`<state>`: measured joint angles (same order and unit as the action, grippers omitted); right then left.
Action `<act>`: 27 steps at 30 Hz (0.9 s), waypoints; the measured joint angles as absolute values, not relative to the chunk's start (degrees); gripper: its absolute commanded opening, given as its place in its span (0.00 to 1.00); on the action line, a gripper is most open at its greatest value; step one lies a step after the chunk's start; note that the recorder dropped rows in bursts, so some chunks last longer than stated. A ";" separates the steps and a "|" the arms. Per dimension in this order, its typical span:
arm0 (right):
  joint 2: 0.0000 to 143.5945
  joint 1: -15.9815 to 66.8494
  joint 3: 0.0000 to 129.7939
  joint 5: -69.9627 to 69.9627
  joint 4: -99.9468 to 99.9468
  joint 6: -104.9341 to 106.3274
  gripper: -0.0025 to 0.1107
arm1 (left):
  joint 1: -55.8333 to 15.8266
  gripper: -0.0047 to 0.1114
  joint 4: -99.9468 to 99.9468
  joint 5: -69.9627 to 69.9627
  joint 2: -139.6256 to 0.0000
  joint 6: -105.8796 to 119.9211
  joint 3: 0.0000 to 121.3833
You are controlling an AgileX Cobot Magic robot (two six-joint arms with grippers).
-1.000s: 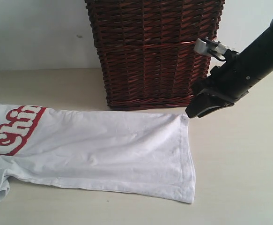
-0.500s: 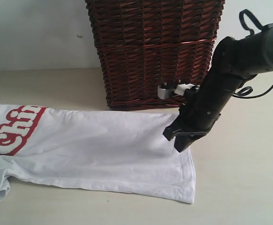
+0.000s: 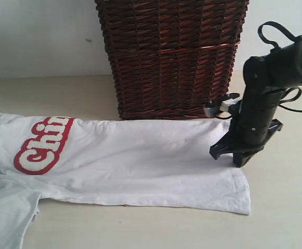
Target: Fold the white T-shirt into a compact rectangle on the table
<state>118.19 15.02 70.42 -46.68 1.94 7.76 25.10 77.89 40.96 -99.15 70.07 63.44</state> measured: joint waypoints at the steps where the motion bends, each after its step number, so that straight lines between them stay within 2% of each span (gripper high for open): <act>1: 117.93 14.38 69.71 -45.26 2.48 7.10 0.02 | 24.63 0.04 77.88 42.42 -98.28 71.01 62.03; 5: 113.56 14.34 62.46 -38.29 -2.18 9.67 0.02 | 15.59 0.04 64.36 45.13 -89.48 73.69 49.05; 12: 102.63 18.38 51.43 -31.20 -10.14 14.40 0.02 | -2.01 0.06 33.63 48.26 -81.38 56.29 42.81; 15: 99.15 18.46 49.20 -28.96 -11.47 14.40 0.02 | -7.74 0.19 24.28 49.71 -81.15 46.91 40.37; 20: 96.51 18.46 47.96 -27.10 -12.09 14.40 0.02 | -11.00 0.63 18.29 50.47 -81.15 39.54 37.14; 21: 96.25 18.46 47.96 -26.85 -12.09 14.40 0.02 | -11.00 0.68 17.97 50.47 -81.13 38.70 36.30; 27: 95.87 18.46 47.86 -26.42 -12.75 14.63 0.02 | -11.00 0.68 16.14 42.00 -81.19 38.27 29.31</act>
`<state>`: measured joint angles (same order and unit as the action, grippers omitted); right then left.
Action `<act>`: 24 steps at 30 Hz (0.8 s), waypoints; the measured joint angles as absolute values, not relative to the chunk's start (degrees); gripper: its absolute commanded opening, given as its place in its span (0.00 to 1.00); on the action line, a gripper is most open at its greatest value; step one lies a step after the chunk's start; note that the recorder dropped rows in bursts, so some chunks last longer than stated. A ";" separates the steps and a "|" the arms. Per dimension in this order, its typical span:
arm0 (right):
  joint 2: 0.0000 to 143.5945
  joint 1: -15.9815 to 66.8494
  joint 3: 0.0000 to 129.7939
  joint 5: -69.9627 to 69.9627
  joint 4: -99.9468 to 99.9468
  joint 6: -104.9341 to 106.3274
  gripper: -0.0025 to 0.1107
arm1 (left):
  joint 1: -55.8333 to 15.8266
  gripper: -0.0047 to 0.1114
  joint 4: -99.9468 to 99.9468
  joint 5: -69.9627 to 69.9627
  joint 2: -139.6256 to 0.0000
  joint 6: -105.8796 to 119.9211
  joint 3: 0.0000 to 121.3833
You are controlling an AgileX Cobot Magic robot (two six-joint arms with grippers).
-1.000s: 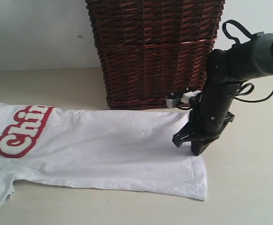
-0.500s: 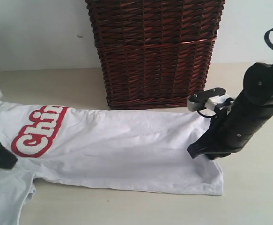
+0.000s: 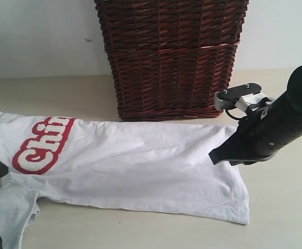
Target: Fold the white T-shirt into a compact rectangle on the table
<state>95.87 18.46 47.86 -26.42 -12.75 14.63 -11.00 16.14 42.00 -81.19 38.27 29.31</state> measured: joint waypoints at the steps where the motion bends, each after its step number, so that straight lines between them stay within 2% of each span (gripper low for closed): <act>1: 95.87 18.46 47.86 -26.42 -12.75 14.63 0.02 | -11.00 0.68 15.90 39.78 -81.67 38.99 28.86; 7: 95.87 18.46 47.86 -26.20 -12.86 14.63 0.02 | -11.00 0.68 14.18 26.61 -85.56 43.36 28.61; 11: 95.87 18.46 47.86 -26.06 -12.97 15.31 0.02 | -11.00 0.68 14.19 24.62 -91.56 47.54 28.73; 13: 95.87 18.46 47.86 -25.93 -12.97 15.79 0.02 | -11.00 0.65 14.32 25.25 -93.02 48.23 29.26; 15: 95.87 18.46 47.86 -25.66 -12.97 15.78 0.02 | -11.00 0.53 14.33 25.85 -93.81 48.49 30.06; 17: 95.87 18.46 47.86 -25.56 -12.97 16.05 0.02 | -11.00 0.32 14.33 25.98 -94.63 48.60 30.86; 19: 95.87 18.46 47.86 -25.56 -12.97 16.14 0.02 | -11.00 0.03 14.94 25.69 -95.16 48.75 31.57; 24: 95.87 18.46 47.86 -25.56 -13.31 17.04 0.02 | -11.00 0.04 14.58 28.87 -96.25 50.39 33.71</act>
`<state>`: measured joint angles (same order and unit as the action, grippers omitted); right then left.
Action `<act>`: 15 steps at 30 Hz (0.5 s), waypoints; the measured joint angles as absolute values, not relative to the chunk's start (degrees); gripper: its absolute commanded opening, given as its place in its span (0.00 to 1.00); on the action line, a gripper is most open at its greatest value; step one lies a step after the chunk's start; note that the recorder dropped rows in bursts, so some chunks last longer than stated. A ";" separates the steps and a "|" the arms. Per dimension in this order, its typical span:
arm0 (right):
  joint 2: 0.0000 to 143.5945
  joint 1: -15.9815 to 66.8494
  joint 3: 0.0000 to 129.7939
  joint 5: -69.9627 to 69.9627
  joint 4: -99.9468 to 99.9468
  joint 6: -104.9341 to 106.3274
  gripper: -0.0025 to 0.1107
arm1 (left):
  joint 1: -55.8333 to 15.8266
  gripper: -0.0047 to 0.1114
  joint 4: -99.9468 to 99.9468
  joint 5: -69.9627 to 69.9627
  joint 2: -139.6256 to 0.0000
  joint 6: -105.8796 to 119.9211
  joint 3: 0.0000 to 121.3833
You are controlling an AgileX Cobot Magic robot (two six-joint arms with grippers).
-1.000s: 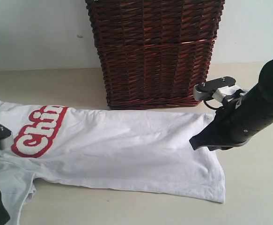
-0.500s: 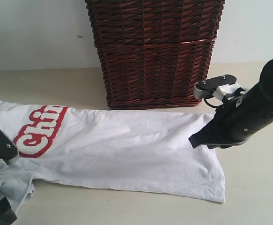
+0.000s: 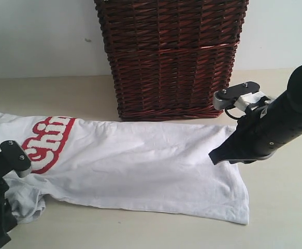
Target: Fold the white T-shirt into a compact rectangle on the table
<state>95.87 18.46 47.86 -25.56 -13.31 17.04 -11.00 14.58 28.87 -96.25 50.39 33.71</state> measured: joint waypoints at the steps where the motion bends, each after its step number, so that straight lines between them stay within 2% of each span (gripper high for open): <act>1: 95.87 18.46 47.86 -25.56 -13.35 17.19 0.02 | -11.00 0.04 14.44 30.63 -96.50 50.81 34.54; 8: 95.87 18.46 47.86 -25.56 -13.50 17.42 0.02 | -11.16 0.04 9.15 55.01 -96.05 51.75 40.92; 15: 95.87 18.46 47.86 -25.78 -13.50 17.42 0.02 | -11.16 0.04 4.55 57.61 -88.73 52.00 51.33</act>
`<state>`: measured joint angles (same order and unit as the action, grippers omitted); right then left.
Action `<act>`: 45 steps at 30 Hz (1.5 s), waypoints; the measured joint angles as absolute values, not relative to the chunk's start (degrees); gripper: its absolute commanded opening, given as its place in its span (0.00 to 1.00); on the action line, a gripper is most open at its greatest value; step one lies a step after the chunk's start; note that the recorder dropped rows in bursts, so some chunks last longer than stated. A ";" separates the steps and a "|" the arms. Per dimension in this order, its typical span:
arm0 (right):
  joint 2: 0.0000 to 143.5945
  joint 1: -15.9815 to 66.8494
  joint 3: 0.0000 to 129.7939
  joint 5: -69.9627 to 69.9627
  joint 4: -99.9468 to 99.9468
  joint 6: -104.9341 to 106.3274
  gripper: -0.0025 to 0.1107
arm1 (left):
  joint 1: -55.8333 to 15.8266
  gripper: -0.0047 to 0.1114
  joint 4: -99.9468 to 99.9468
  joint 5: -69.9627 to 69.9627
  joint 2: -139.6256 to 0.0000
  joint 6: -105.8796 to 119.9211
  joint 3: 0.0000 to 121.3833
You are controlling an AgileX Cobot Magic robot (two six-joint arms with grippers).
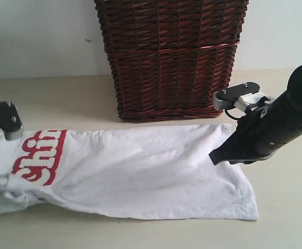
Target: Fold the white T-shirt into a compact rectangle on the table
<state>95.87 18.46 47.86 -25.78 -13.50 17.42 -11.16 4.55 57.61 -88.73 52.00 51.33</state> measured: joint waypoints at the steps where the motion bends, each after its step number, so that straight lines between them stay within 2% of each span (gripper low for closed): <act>1: 95.87 18.46 47.86 -25.78 -13.50 17.42 0.02 | -11.16 0.04 4.28 56.80 -87.99 52.24 52.40; 4: 95.87 18.46 47.86 -25.78 -13.50 17.42 0.02 | -11.37 0.07 4.53 53.24 -87.14 54.91 55.02; 6: 95.87 18.46 47.86 -25.89 -13.50 17.42 0.02 | -12.11 0.15 5.32 50.30 -87.05 58.39 55.41; 10: 95.87 18.46 47.86 -26.25 -13.50 17.42 0.02 | -14.72 0.39 6.02 43.25 -87.52 64.52 55.41; 14: 95.87 18.46 47.86 -26.72 -13.50 17.42 0.02 | -16.39 0.46 6.48 32.60 -89.95 66.75 55.41; 17: 95.87 18.46 47.86 -26.86 -13.50 17.42 0.02 | -16.39 0.49 6.57 27.26 -92.41 67.00 55.41; 22: 95.87 18.46 47.86 -26.99 -13.50 17.42 0.02 | -16.39 0.46 6.57 20.81 -96.26 66.38 55.41; 29: 95.87 18.46 47.86 -27.10 -13.50 17.42 0.02 | -16.39 0.46 6.57 20.51 -94.43 59.19 55.41; 32: 95.87 18.46 47.86 -27.12 -13.50 17.42 0.02 | -16.39 0.46 6.57 24.67 -91.75 49.88 55.69; 36: 95.87 18.46 47.86 -27.21 -13.50 17.42 0.02 | -16.39 0.46 4.05 42.89 -91.51 42.19 56.13; 38: 95.87 18.46 47.74 -27.21 -13.50 17.42 0.02 | -16.39 0.48 0.31 47.76 -92.90 36.90 55.54; 41: 95.87 18.46 47.03 -27.07 -13.50 17.42 0.02 | -16.39 0.52 -4.57 49.47 -94.80 29.15 53.77; 45: 95.87 18.46 45.82 -26.13 -13.50 17.42 0.02 | -16.39 0.51 -10.99 47.64 -96.98 22.81 50.83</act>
<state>95.87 18.46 45.82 -26.13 -13.50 17.42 -16.39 -10.99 47.64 -96.98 22.81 50.83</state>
